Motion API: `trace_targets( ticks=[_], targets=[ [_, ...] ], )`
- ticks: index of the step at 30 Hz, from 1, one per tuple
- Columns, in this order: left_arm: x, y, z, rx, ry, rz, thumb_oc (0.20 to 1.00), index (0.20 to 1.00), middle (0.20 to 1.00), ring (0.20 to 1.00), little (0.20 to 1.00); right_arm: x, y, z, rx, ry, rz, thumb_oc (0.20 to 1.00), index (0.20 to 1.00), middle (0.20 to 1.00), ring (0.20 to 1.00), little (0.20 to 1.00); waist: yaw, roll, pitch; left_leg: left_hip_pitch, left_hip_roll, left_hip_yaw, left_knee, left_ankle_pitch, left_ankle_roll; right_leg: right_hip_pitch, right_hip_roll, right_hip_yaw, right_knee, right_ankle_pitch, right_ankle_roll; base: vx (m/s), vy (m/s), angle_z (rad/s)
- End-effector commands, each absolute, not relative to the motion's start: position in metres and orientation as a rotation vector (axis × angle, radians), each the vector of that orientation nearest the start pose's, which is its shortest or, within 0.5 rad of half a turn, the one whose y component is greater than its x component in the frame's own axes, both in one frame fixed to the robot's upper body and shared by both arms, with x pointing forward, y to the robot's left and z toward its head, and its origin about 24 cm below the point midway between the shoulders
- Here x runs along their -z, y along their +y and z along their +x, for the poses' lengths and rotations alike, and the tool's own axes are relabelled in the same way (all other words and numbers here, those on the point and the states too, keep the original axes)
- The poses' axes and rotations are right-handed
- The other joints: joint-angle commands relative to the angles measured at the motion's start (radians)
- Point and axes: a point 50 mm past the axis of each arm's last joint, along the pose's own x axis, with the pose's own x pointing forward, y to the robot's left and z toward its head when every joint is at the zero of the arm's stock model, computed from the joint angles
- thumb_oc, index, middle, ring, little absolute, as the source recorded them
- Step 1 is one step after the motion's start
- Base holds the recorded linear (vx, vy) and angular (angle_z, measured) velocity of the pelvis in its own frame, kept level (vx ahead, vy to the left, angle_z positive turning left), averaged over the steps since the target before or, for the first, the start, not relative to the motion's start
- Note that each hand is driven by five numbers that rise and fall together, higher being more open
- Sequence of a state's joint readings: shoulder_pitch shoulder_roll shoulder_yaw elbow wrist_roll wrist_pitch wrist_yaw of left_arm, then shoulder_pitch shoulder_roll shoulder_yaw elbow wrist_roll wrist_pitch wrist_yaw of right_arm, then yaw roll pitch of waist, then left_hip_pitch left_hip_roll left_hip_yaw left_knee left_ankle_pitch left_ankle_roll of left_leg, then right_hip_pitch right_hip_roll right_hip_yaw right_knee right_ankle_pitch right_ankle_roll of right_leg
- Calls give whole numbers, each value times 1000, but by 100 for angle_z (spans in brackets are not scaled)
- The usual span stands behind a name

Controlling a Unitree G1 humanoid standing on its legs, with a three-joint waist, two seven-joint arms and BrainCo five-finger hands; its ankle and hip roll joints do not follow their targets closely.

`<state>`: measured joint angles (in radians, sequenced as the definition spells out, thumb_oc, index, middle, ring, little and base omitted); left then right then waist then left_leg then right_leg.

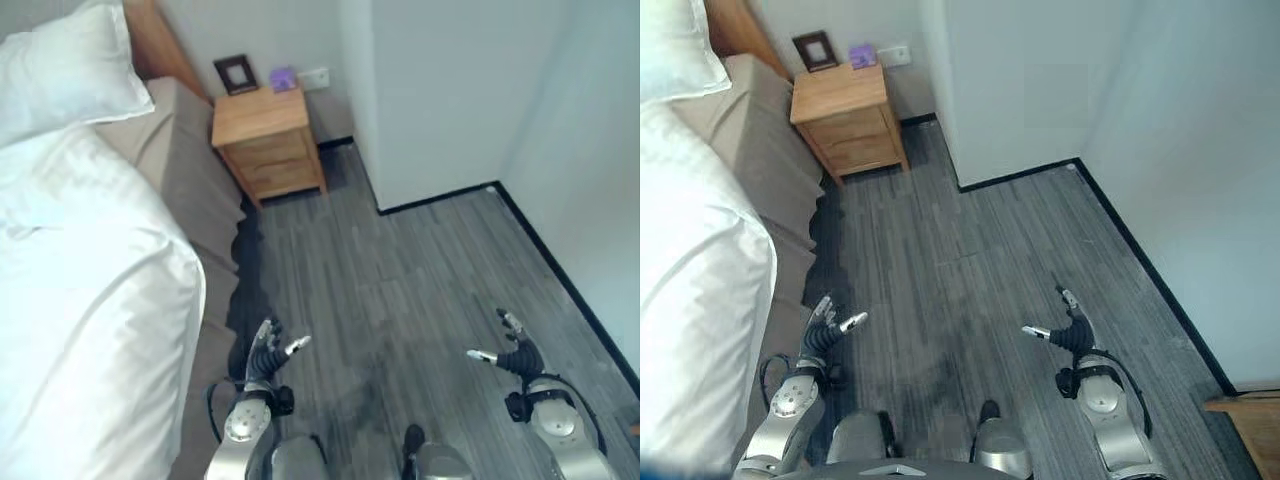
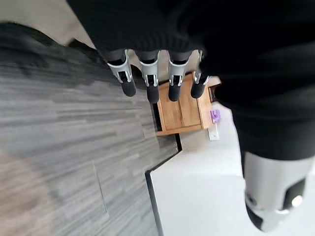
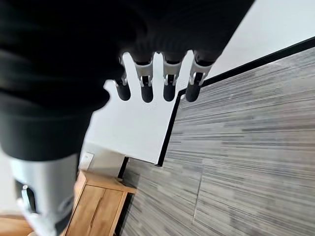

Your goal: Making the bed.

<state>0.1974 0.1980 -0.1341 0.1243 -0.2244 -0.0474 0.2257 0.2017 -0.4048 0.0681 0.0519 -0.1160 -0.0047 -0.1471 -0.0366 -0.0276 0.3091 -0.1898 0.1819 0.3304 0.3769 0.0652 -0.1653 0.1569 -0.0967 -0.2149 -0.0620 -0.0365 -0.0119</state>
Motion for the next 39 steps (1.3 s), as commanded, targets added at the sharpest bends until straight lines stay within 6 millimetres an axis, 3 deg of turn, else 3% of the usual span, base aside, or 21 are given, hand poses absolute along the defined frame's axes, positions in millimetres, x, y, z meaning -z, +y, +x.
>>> trace_targets(
  ticks=[1, 2, 6, 8, 10, 12, 14, 16, 17, 18, 21, 23, 25, 26, 27, 28, 29, 32, 33, 37, 39],
  targets=[
    [7, 182, 208, -167, 178, 7, 1000, 1000, 1000, 1000, 1000, -21, -235, 209, 66, 127, -571, 1000, 1000, 1000, 1000, 1000, 11, 54, -26, 121, -28, 44, -381, 130, 23, 36, -24, 11, -25, -28, 123, 571, 143, -40],
    [8, 181, 208, -171, 185, 3, 1000, 1000, 1000, 1000, 1000, -19, -235, 209, 59, 134, -575, 1000, 1000, 1000, 1000, 1000, 14, 62, -32, 114, -27, 40, -457, 153, 20, 53, -17, 10, -25, -39, 125, 418, 81, -35],
    [11, 181, 204, -191, 197, -17, 1000, 1000, 1000, 1000, 1000, -17, -234, 209, 47, 144, -592, 1000, 1000, 1000, 1000, 1000, 11, 60, -41, 66, 19, 104, -464, 191, -27, 135, -11, 1, -25, -76, 126, 427, 35, -33],
    [11, 187, 199, -217, 197, -21, 1000, 1000, 1000, 1000, 1000, -17, -229, 212, 19, 143, -598, 1000, 1000, 1000, 1000, 1000, 7, 58, -78, 124, 34, 181, -458, 210, -18, 189, -11, 15, -25, -130, 131, 647, 72, -17],
    [12, 187, 198, -218, 202, -22, 1000, 1000, 1000, 1000, 1000, -15, -226, 211, 9, 147, -603, 1000, 1000, 1000, 1000, 1000, 9, 50, -90, 131, 38, 204, -462, 216, -12, 212, -26, 5, -25, -135, 135, 462, 75, -21],
    [12, 188, 200, -222, 209, -19, 1000, 1000, 1000, 1000, 1000, -15, -219, 214, -10, 132, -604, 1000, 1000, 1000, 1000, 1000, 18, 21, -111, 148, 17, 204, -464, 179, 11, 217, -50, 2, 46, -133, 146, 465, 94, -13],
    [14, 191, 202, -224, 227, -6, 1000, 1000, 1000, 1000, 1000, -13, -209, 217, -30, 125, -601, 1000, 1000, 1000, 1000, 1000, 35, -15, -116, 193, -24, 235, -464, 103, 67, 120, -95, 9, 309, -58, 209, 363, 154, 7],
    [8, 193, 209, -215, 206, 22, 1000, 1000, 1000, 1000, 1000, -16, -201, 223, -53, 98, -608, 1000, 1000, 1000, 1000, 1000, 23, -23, -88, 252, -49, 252, -464, 57, 105, 5, -140, 29, 526, 82, 265, 249, 160, 7],
    [7, 194, 210, -216, 205, 23, 1000, 1000, 1000, 1000, 1000, -16, -201, 223, -53, 97, -607, 1000, 1000, 1000, 1000, 1000, 25, -25, -87, 252, -51, 255, -464, 55, 107, -2, -143, 33, 534, 80, 266, 359, 138, 27],
    [1, 198, 213, -210, 177, 51, 1000, 1000, 1000, 1000, 1000, -18, -195, 226, -68, 82, -607, 1000, 1000, 1000, 1000, 1000, 18, -22, -71, 309, -60, 244, -464, 9, 125, -110, -185, 26, 653, 123, 262, 377, 83, 32],
    [-6, 203, 219, -216, 153, 41, 1000, 1000, 1000, 1000, 1000, -20, -191, 227, -81, 76, -601, 1000, 1000, 1000, 1000, 1000, 11, -8, -60, 335, -51, 217, -464, -14, 103, -158, -245, -43, 536, 77, 221, 432, -24, 36],
    [-6, 202, 220, -210, 151, 21, 1000, 1000, 1000, 1000, 1000, -21, -189, 228, -84, 72, -583, 1000, 1000, 1000, 1000, 1000, -2, -1, -58, 345, -45, 185, -464, -24, 88, -164, -207, -22, 409, 22, 202, 289, -127, 93],
    [-4, 199, 219, -204, 157, -6, 1000, 1000, 1000, 1000, 1000, -19, -189, 227, -73, 81, -556, 1000, 1000, 1000, 1000, 1000, -27, -3, -62, 340, -42, 143, -464, -24, 83, -159, -123, 97, 187, 7, 184, 212, -158, 104],
    [-4, 199, 219, -204, 157, -6, 1000, 1000, 1000, 1000, 1000, -18, -189, 226, -73, 81, -556, 1000, 1000, 1000, 1000, 1000, -29, -2, -61, 342, -42, 142, -464, -25, 83, -153, -123, 95, 181, 9, 184, 269, -178, 140],
    [-1, 199, 218, -210, 165, -34, 1000, 1000, 1000, 1000, 1000, -17, -191, 225, -62, 93, -535, 1000, 1000, 1000, 1000, 1000, -46, -3, -67, 336, -54, 74, -464, -37, 75, -159, -97, 239, 60, 32, 181, 166, -122, 166],
    [-1, 199, 218, -210, 165, -34, 1000, 1000, 1000, 1000, 1000, -17, -191, 225, -62, 93, -535, 1000, 1000, 1000, 1000, 1000, -46, -3, -68, 335, -54, 74, -464, -37, 75, -160, -97, 239, 59, 33, 181, 308, -275, 197],
    [0, 200, 218, -202, 168, -35, 1000, 1000, 1000, 1000, 1000, -12, -193, 221, -60, 118, -537, 1000, 1000, 1000, 1000, 1000, -60, 6, -68, 340, -64, 2, -464, -51, 70, -189, -89, 351, 31, 56, 184, 205, -230, 185],
    [5, 204, 217, -212, 193, -16, 1000, 1000, 1000, 1000, 1000, -4, -193, 217, -70, 148, -530, 1000, 1000, 1000, 1000, 1000, -86, 19, -68, 341, -69, -103, -464, -65, 66, -199, -75, 473, 18, 54, 187, 171, -301, 140],
    [6, 207, 215, -216, 194, -14, 1000, 1000, 1000, 1000, 1000, 1, -192, 214, -89, 172, -519, 1000, 1000, 1000, 1000, 1000, -90, 22, -72, 347, -69, -143, -464, -56, 56, -174, -81, 448, 4, 61, 181, 85, -265, 119],
    [7, 212, 213, -249, 192, -44, 1000, 1000, 1000, 1000, 1000, 1, -191, 219, -116, 171, -520, 1000, 1000, 1000, 1000, 1000, -82, 48, -77, 346, -55, -180, -456, -17, 55, -125, -58, 415, -25, 53, 165, 74, -298, 84],
    [6, 211, 214, -256, 190, -77, 1000, 1000, 1000, 1000, 1000, -3, -197, 222, -119, 158, -536, 1000, 1000, 1000, 1000, 1000, -86, 51, -47, 252, -44, -132, -301, 12, 41, -74, -83, 332, -25, 47, 143, -114, -255, 42]
  ],
)
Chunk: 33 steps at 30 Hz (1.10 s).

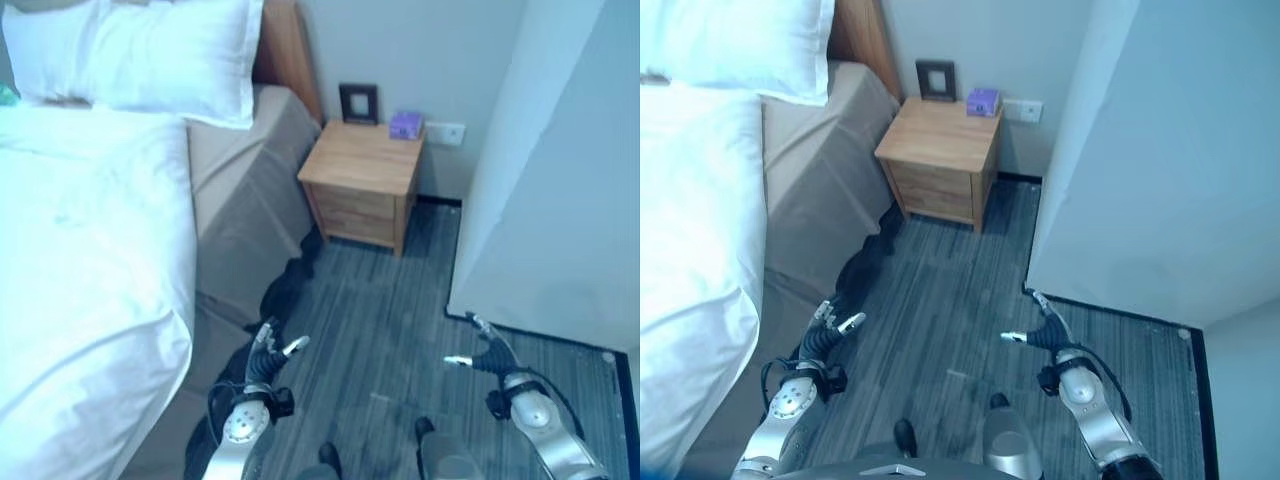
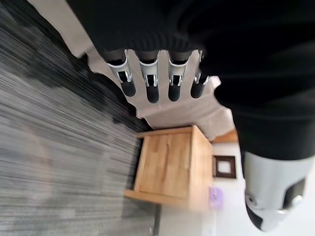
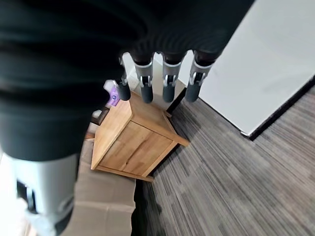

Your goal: Making the bed.

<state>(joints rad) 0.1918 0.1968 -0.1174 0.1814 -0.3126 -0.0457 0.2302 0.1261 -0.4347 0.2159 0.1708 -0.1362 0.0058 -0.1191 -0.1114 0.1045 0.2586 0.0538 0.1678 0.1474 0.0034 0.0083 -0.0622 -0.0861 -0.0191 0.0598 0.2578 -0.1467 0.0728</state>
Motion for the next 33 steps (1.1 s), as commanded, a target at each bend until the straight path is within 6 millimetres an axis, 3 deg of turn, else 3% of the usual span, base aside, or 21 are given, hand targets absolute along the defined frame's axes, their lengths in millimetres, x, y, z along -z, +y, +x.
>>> trace_targets(
  ticks=[1, 2, 3, 4, 5, 6, 8, 13, 14, 18, 19, 20, 22, 24, 26, 28, 30, 31, 32, 33],
  targets=[
    [8, 211, 214, -262, 199, -100, 1000, 1000, 1000, 1000, 1000, -3, -199, 222, -123, 164, -542, 1000, 1000, 1000, 1000, 1000, -24, -89, 14, -10, 3, 162, 129, 82, -68, 190, -171, 21, -345, 153, 41, -197, -320, 77],
    [11, 212, 211, -272, 215, -120, 1000, 1000, 1000, 1000, 1000, -2, -202, 222, -121, 175, -556, 1000, 1000, 1000, 1000, 1000, -37, -93, 16, -3, 47, 301, 191, 70, -69, 199, -172, -37, -345, 145, 25, -162, -321, 152],
    [12, 212, 211, -264, 224, -129, 1000, 1000, 1000, 1000, 1000, -3, -205, 224, -110, 177, -564, 1000, 1000, 1000, 1000, 1000, -34, -100, 19, -19, 47, 331, 260, 45, -69, 208, -161, -60, -344, 137, 9, -123, -268, 231],
    [14, 212, 208, -259, 235, -130, 1000, 1000, 1000, 1000, 1000, -4, -205, 223, -107, 182, -548, 1000, 1000, 1000, 1000, 1000, -43, -101, 13, -16, 47, 378, 248, 38, -69, 223, -151, -79, -345, 138, 8, 2, -109, 208],
    [16, 212, 206, -254, 245, -126, 1000, 1000, 1000, 1000, 1000, -3, -206, 222, -102, 191, -544, 1000, 1000, 1000, 1000, 1000, -54, -92, 1, 26, 35, 404, 164, 5, -75, 239, -146, -101, -345, 116, 25, 50, 25, 109],
    [20, 214, 200, -257, 270, -118, 1000, 1000, 1000, 1000, 1000, -2, -205, 219, -108, 197, -538, 1000, 1000, 1000, 1000, 1000, -69, -75, -16, 85, 22, 420, 49, 31, -70, 244, -141, -127, -343, 110, 36, 83, 121, 38],
    [23, 213, 196, -253, 287, -107, 1000, 1000, 1000, 1000, 1000, 1, -199, 216, -123, 203, -525, 1000, 1000, 1000, 1000, 1000, -74, -61, -34, 138, -4, 362, -80, 79, -71, 237, -145, -175, -337, 115, 44, -31, 81, 52],
    [20, 214, 194, -247, 277, -105, 1000, 1000, 1000, 1000, 1000, 8, -192, 212, -138, 227, -475, 1000, 1000, 1000, 1000, 1000, -75, -64, -46, 157, 15, 363, -91, 73, -80, 255, -143, -228, -340, 105, 51, -19, -6, 62],
    [19, 216, 193, -255, 273, -103, 1000, 1000, 1000, 1000, 1000, 6, -190, 213, -149, 217, -477, 1000, 1000, 1000, 1000, 1000, -67, -65, -44, 150, 25, 376, -91, 96, -74, 252, -141, -243, -345, 121, 47, -81, 0, 12],
    [17, 216, 194, -257, 258, -117, 1000, 1000, 1000, 1000, 1000, 3, -186, 217, -167, 197, -484, 1000, 1000, 1000, 1000, 1000, -54, -74, -46, 166, 14, 362, -91, 70, -81, 262, -157, -241, -345, 112, 60, -19, 40, -2],
    [53, 246, 178, -224, 506, 272, 1000, 1000, 1000, 1000, 1000, 98, -193, 156, 155, 689, 63, 1000, 1000, 1000, 1000, 1000, 29, -190, 21, 121, -16, 162, -80, -79, 10, 61, -51, -130, 3, 110, 77, -47, 113, -3],
    [57, 248, 175, -240, 535, 276, 1000, 1000, 1000, 1000, 1000, 99, -186, 158, 162, 686, 86, 1000, 1000, 1000, 1000, 1000, 48, -194, 12, 125, -30, 171, -74, -79, 10, 101, -76, -197, -62, 83, 64, -111, 168, -3],
    [64, 236, 172, -218, 547, 212, 1000, 1000, 1000, 1000, 1000, 101, -178, 163, 145, 692, 106, 1000, 1000, 1000, 1000, 1000, 46, -192, -15, 133, -53, 175, -79, -82, 8, 138, -56, -154, -165, 98, 66, -46, 247, -7],
    [67, 232, 167, -244, 561, 119, 1000, 1000, 1000, 1000, 1000, 91, -179, 176, 127, 636, 64, 1000, 1000, 1000, 1000, 1000, 52, -183, -27, 147, -69, 186, -90, -89, 31, 100, -70, -166, -70, 142, 83, -89, 194, -29],
    [59, 234, 174, -243, 517, 109, 1000, 1000, 1000, 1000, 1000, 76, -179, 194, 102, 556, 31, 1000, 1000, 1000, 1000, 1000, 43, -168, -12, 157, -72, 195, -91, -102, 43, 9, -111, -183, 106, 258, 123, -68, 139, -16],
    [48, 234, 184, -219, 460, 136, 1000, 1000, 1000, 1000, 1000, 67, -177, 202, 81, 508, 19, 1000, 1000, 1000, 1000, 1000, 27, -161, -2, 172, -65, 202, -91, -122, 37, -39, -153, -215, 128, 309, 140, 71, 21, 2],
    [41, 232, 193, -207, 420, 136, 1000, 1000, 1000, 1000, 1000, 64, -178, 206, 75, 491, -3, 1000, 1000, 1000, 1000, 1000, 17, -158, -2, 177, -61, 200, -91, -128, 31, -60, -163, -231, 106, 304, 141, 164, -37, 24],
    [33, 226, 203, -187, 373, 127, 1000, 1000, 1000, 1000, 1000, 56, -180, 213, 70, 454, -42, 1000, 1000, 1000, 1000, 1000, 1, -156, 2, 189, -53, 187, -91, -132, 14, -87, -148, -235, 26, 262, 132, 380, -157, 41],
    [22, 221, 213, -165, 319, 113, 1000, 1000, 1000, 1000, 1000, 52, -185, 215, 79, 430, -70, 1000, 1000, 1000, 1000, 1000, -19, -165, -5, 198, -49, 166, -91, -132, -8, -105, -122, -213, -143, 239, 114, 384, -158, 43],
    [22, 221, 213, -165, 319, 112, 1000, 1000, 1000, 1000, 1000, 52, -185, 215, 79, 431, -70, 1000, 1000, 1000, 1000, 1000, -21, -162, -4, 199, -46, 164, -91, -133, -9, -99, -119, -217, -149, 241, 113, 355, -186, 56]
  ],
)
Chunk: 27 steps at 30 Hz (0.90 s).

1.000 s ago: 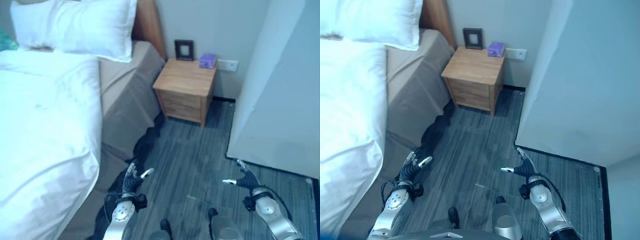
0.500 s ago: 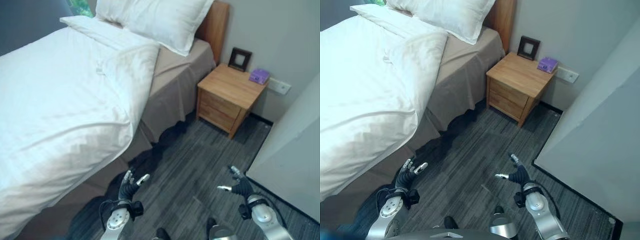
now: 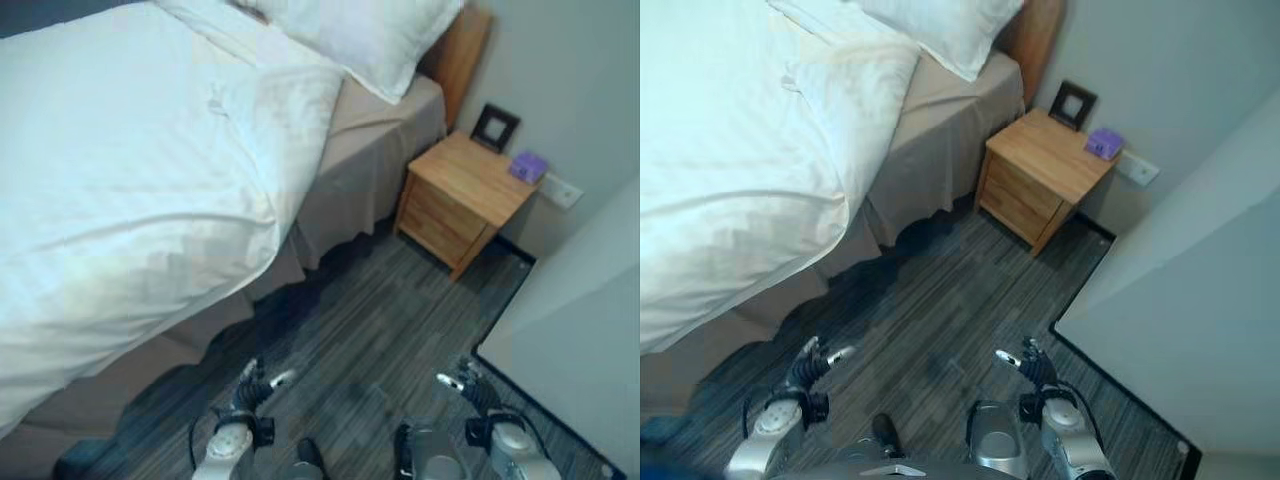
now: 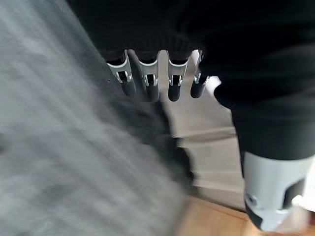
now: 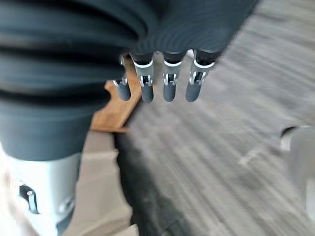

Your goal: Making the bed.

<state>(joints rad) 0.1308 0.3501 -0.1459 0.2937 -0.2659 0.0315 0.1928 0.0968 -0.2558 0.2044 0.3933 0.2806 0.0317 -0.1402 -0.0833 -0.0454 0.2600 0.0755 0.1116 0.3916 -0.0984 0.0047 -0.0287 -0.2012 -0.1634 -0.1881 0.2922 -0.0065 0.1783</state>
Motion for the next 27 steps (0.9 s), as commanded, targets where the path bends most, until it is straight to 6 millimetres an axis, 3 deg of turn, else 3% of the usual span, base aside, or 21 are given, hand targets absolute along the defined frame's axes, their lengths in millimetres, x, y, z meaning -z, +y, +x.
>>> trace_targets(
  ticks=[1, 3, 5, 6, 7, 8, 9, 10, 12, 13, 14, 16, 18, 20, 21, 24, 25, 26, 27],
  targets=[
    [17, 219, 218, -155, 292, 113, 1000, 1000, 1000, 1000, 1000, 48, -187, 217, 81, 412, -88, 1000, 1000, 1000, 1000, 1000, -56, -17, -9, 190, 14, -90, 11, -131, -53, 5, 32, 49, -243, 102, 1, 281, -146, 68],
    [8, 218, 222, -134, 247, 136, 1000, 1000, 1000, 1000, 1000, 45, -189, 216, 70, 397, -116, 1000, 1000, 1000, 1000, 1000, -59, -13, -16, 238, 28, -108, 11, -147, -71, 23, 42, 67, -285, 108, -7, 422, -212, 53],
    [6, 215, 220, -125, 225, 136, 1000, 1000, 1000, 1000, 1000, 41, -190, 216, 54, 375, -153, 1000, 1000, 1000, 1000, 1000, -52, 0, -30, 281, 51, -108, 55, -122, -82, 72, 64, 77, -287, 92, -29, 397, -239, 30],
    [5, 211, 218, -129, 214, 99, 1000, 1000, 1000, 1000, 1000, 39, -191, 218, 45, 364, -176, 1000, 1000, 1000, 1000, 1000, -47, 8, -31, 247, 79, -118, 177, -70, -104, 112, 84, 75, -299, 83, -56, 419, -468, -4],
    [2, 211, 217, -153, 195, 21, 1000, 1000, 1000, 1000, 1000, 35, -193, 224, 35, 343, -212, 1000, 1000, 1000, 1000, 1000, -18, 3, -9, 110, 113, -184, 462, 63, -125, 193, 101, 60, -339, 71, -109, 271, -384, -24],
    [2, 211, 217, -154, 195, 21, 1000, 1000, 1000, 1000, 1000, 35, -193, 224, 35, 343, -211, 1000, 1000, 1000, 1000, 1000, -22, 0, -13, 101, 111, -189, 464, 66, -125, 188, 98, 56, -341, 73, -110, 206, -392, -7],
    [-2, 212, 219, -153, 177, 16, 1000, 1000, 1000, 1000, 1000, 29, -198, 228, 43, 319, -257, 1000, 1000, 1000, 1000, 1000, 5, -9, 14, 46, 115, -223, 573, 104, -123, 228, 103, 56, -356, 58, -135, 142, -247, -4],
    [-7, 212, 220, -150, 154, 6, 1000, 1000, 1000, 1000, 1000, 20, -201, 234, 47, 276, -284, 1000, 1000, 1000, 1000, 1000, 24, -21, 28, 17, 110, -230, 607, 128, -112, 253, 98, 54, -369, 45, -151, 256, -337, -15],
    [-12, 211, 221, -142, 127, 1, 1000, 1000, 1000, 1000, 1000, 16, -206, 236, 60, 262, -309, 1000, 1000, 1000, 1000, 1000, 40, -31, 43, -20, 102, -223, 629, 124, -107, 283, 87, 52, -377, 35, -155, 197, -168, -25],
    [-12, 210, 222, -146, 124, -6, 1000, 1000, 1000, 1000, 1000, 14, -210, 238, 72, 257, -326, 1000, 1000, 1000, 1000, 1000, 52, -33, 53, -62, 88, -220, 635, 94, -101, 306, 79, 54, -379, 24, -154, 334, -112, -11],
    [-13, 209, 223, -169, 116, -20, 1000, 1000, 1000, 1000, 1000, 6, -216, 244, 87, 234, -363, 1000, 1000, 1000, 1000, 1000, 73, -31, 58, -145, 32, -183, 560, 34, -85, 342, 67, 56, -379, 2, -143, 427, -135, -5],
    [-13, 212, 221, -199, 116, -23, 1000, 1000, 1000, 1000, 1000, 3, -217, 245, 86, 223, -375, 1000, 1000, 1000, 1000, 1000, 83, -26, 47, -185, 11, -139, 478, 16, -70, 365, 74, 58, -379, -17, -134, 428, -85, -11],
    [-10, 219, 215, -238, 128, -14, 1000, 1000, 1000, 1000, 1000, 3, -217, 245, 64, 229, -388, 1000, 1000, 1000, 1000, 1000, 90, -2, 31, -179, -37, -16, 270, 50, -53, 412, 105, 50, -379, -52, -124, 493, -15, -10],
    [-6, 225, 209, -277, 143, -15, 1000, 1000, 1000, 1000, 1000, 6, -216, 244, 50, 237, -399, 1000, 1000, 1000, 1000, 1000, 82, 26, 14, -152, -35, 134, 158, 89, -63, 461, 143, 27, -379, -92, -122, 483, -32, 15],
    [-6, 227, 206, -300, 143, -28, 1000, 1000, 1000, 1000, 1000, 5, -216, 244, 45, 228, -409, 1000, 1000, 1000, 1000, 1000, 72, 37, 8, -127, -26, 256, 118, 102, -62, 482, 154, -10, -363, -111, -122, 425, -49, 33],
    [-8, 229, 203, -314, 133, -40, 1000, 1000, 1000, 1000, 1000, 1, -214, 247, 29, 217, -419, 1000, 1000, 1000, 1000, 1000, 80, 42, -16, -110, -27, 289, 63, 120, -48, 503, 157, -33, -297, -148, -119, 394, 7, 39],
    [-8, 232, 201, -352, 130, -66, 1000, 1000, 1000, 1000, 1000, -2, -193, 253, -28, 189, -359, 1000, 1000, 1000, 1000, 1000, 90, 34, -54, -63, -66, 225, 14, 88, 8, 494, 143, -41, -164, -134, -86, 695, 101, 29],
    [-9, 234, 202, -365, 123, -77, 1000, 1000, 1000, 1000, 1000, -1, -186, 252, -52, 185, -353, 1000, 1000, 1000, 1000, 1000, 97, 22, -55, -42, -82, 220, 11, 78, 25, 456, 116, -55, -31, -46, -41, 625, 158, 21],
    [-10, 234, 204, -376, 126, -76, 1000, 1000, 1000, 1000, 1000, -7, -176, 257, -87, 147, -374, 1000, 1000, 1000, 1000, 1000, 102, 13, -53, -21, -91, 229, 11, 51, 50, 401, 63, -67, 113, 63, 32, 308, 130, 16]
  ],
)
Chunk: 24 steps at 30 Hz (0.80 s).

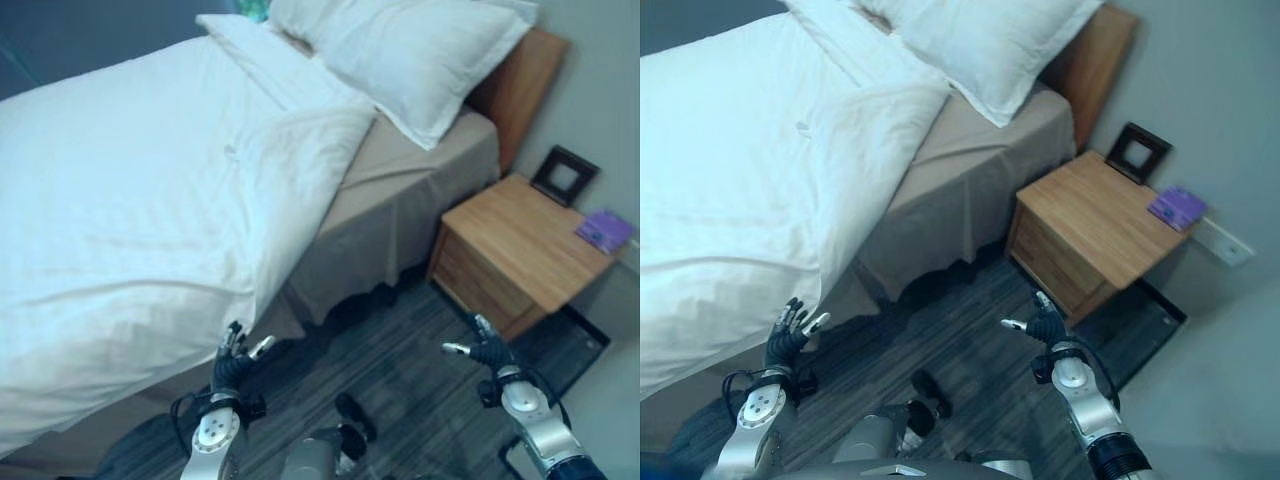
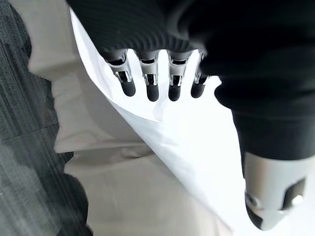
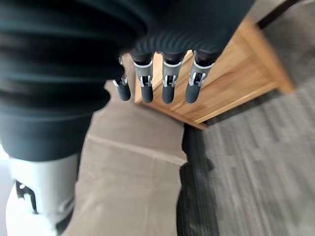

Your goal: Making the bed.

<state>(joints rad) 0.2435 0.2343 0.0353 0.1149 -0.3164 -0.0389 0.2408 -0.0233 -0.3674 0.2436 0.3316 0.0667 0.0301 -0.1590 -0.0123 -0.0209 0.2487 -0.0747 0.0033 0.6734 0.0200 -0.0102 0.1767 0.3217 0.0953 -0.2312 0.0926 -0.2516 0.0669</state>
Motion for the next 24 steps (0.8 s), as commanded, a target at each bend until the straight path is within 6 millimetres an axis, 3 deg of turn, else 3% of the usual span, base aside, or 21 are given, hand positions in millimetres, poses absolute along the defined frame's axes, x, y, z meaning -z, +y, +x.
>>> trace_targets(
  ticks=[1, 2, 3, 4, 5, 6, 8, 9, 11, 12, 14, 15, 17, 19, 24],
  targets=[
    [-13, 234, 207, -367, 113, -62, 1000, 1000, 1000, 1000, 1000, -15, -173, 262, -95, 107, -400, 1000, 1000, 1000, 1000, 1000, 29, -4, -29, 156, 13, -63, -107, 50, -137, -188, -247, -34, 439, 378, 174, 279, 94, 7],
    [-18, 235, 208, -363, 91, -60, 1000, 1000, 1000, 1000, 1000, -25, -168, 266, -118, 54, -443, 1000, 1000, 1000, 1000, 1000, 17, 3, -16, 184, 16, -77, -107, 34, -129, -251, -271, -28, 530, 404, 181, 275, 14, -25],
    [-22, 234, 214, -362, 70, -65, 1000, 1000, 1000, 1000, 1000, -31, -162, 270, -133, 20, -452, 1000, 1000, 1000, 1000, 1000, 0, 3, -8, 197, 17, -107, -107, 17, -124, -307, -265, 10, 581, 365, 173, 413, -131, 40],
    [-42, 227, 232, -342, -28, -85, 1000, 1000, 1000, 1000, 1000, -53, -149, 282, -153, -87, -485, 1000, 1000, 1000, 1000, 1000, -11, 2, 2, 217, 21, -162, -107, -6, -133, -367, -311, 18, 525, 300, 136, 318, -133, 95],
    [-42, 227, 233, -342, -31, -86, 1000, 1000, 1000, 1000, 1000, -54, -149, 283, -151, -90, -486, 1000, 1000, 1000, 1000, 1000, -17, 2, 5, 217, 21, -168, -107, -6, -133, -363, -312, 12, 523, 298, 135, 323, -175, 171],
    [-56, 225, 243, -337, -96, -104, 1000, 1000, 1000, 1000, 1000, -62, -144, 289, -157, -123, -483, 1000, 1000, 1000, 1000, 1000, -23, 1, 7, 220, 28, -191, -107, -6, -145, -376, -328, 9, 473, 281, 114, 199, -161, 158],
    [-101, 227, 251, -305, -303, -155, 1000, 1000, 1000, 1000, 1000, -85, -137, 298, -164, -219, -472, 1000, 1000, 1000, 1000, 1000, -21, -1, 6, 209, 59, -207, -107, 13, -173, -396, -363, 5, 315, 282, 77, 216, -258, 154],
    [-113, 226, 254, -294, -353, -180, 1000, 1000, 1000, 1000, 1000, -95, -127, 302, -192, -256, -461, 1000, 1000, 1000, 1000, 1000, -22, -10, 2, 209, 69, -221, -107, 13, -188, -375, -364, 3, 210, 285, 75, 212, -290, 136],
    [-132, 220, 256, -271, -449, -244, 1000, 1000, 1000, 1000, 1000, -107, -109, 309, -239, -302, -418, 1000, 1000, 1000, 1000, 1000, -19, -38, -12, 199, 74, -293, -107, 4, -212, -358, -311, 127, -13, 280, 80, 346, -360, 114],
    [-138, 214, 262, -246, -471, -265, 1000, 1000, 1000, 1000, 1000, -112, -102, 314, -254, -315, -423, 1000, 1000, 1000, 1000, 1000, -17, -59, -18, 196, 74, -381, -107, -1, -224, -344, -280, 273, -121, 286, 87, 288, -307, 57],
    [-138, 214, 263, -246, -472, -264, 1000, 1000, 1000, 1000, 1000, -112, -102, 314, -254, -317, -423, 1000, 1000, 1000, 1000, 1000, -18, -59, -20, 191, 74, -382, -107, 3, -224, -347, -279, 273, -124, 291, 85, 222, -224, 209],
    [-154, 202, 273, -167, -529, -286, 1000, 1000, 1000, 1000, 1000, -128, -90, 328, -251, -371, -504, 1000, 1000, 1000, 1000, 1000, -8, -77, -35, 200, 53, -481, -107, -13, -231, -352, -228, 340, -177, 306, 81, 277, -244, 275],
    [-160, 205, 272, -183, -561, -281, 1000, 1000, 1000, 1000, 1000, -139, -89, 333, -240, -410, -521, 1000, 1000, 1000, 1000, 1000, -13, -83, -34, 212, 52, -485, -107, -19, -233, -345, -236, 306, -180, 316, 87, 249, -199, 113],
    [-172, 213, 267, -215, -629, -278, 1000, 1000, 1000, 1000, 1000, -146, -91, 337, -229, -430, -556, 1000, 1000, 1000, 1000, 1000, -8, -86, -51, 231, 45, -499, -107, -31, -232, -325, -233, 316, -180, 319, 89, 227, -160, 51],
    [-159, 233, 266, -351, -576, -219, 1000, 1000, 1000, 1000, 1000, -154, -91, 350, -201, -433, -649, 1000, 1000, 1000, 1000, 1000, 12, -67, -72, 255, 63, -507, -107, -37, -242, -285, -237, 253, -180, 309, 83, 147, -101, 9]
  ],
)
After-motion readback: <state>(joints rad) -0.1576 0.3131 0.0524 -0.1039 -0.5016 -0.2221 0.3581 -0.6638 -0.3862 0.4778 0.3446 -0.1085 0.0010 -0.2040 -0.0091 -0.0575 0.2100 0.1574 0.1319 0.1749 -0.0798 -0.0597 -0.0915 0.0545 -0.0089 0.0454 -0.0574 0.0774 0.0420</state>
